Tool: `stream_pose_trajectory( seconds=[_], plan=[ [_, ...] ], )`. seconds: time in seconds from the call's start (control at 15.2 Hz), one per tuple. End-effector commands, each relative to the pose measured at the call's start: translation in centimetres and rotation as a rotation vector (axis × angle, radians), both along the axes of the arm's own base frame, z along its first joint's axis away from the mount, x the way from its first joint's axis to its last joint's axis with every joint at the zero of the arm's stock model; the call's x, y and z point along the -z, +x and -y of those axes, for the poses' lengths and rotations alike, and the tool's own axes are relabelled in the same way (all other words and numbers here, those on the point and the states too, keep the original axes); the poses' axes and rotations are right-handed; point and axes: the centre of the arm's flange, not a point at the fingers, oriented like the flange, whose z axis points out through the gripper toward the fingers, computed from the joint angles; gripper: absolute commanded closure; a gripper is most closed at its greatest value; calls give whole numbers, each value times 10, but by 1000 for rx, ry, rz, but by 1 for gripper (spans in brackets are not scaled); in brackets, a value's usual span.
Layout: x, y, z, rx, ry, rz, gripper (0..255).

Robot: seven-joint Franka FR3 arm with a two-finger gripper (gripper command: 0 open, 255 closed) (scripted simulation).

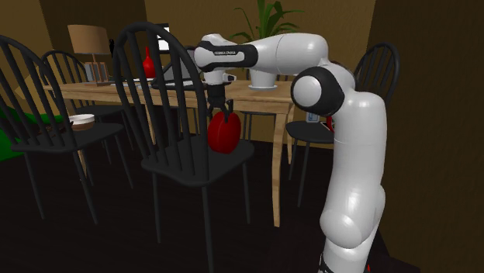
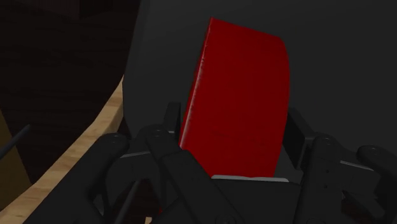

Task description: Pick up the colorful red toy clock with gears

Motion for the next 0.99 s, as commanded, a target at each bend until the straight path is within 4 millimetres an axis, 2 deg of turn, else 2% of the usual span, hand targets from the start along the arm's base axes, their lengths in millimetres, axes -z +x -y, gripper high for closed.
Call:
stream_pose_trajectory(
  seconds=[0.0,0.79,0.92],
  plan=[
    [-14,-1,0,-1,-3,8,255],
    [-77,-1,0,-1,-3,8,255],
    [-78,-1,0,-1,-3,8,255]
  ],
)
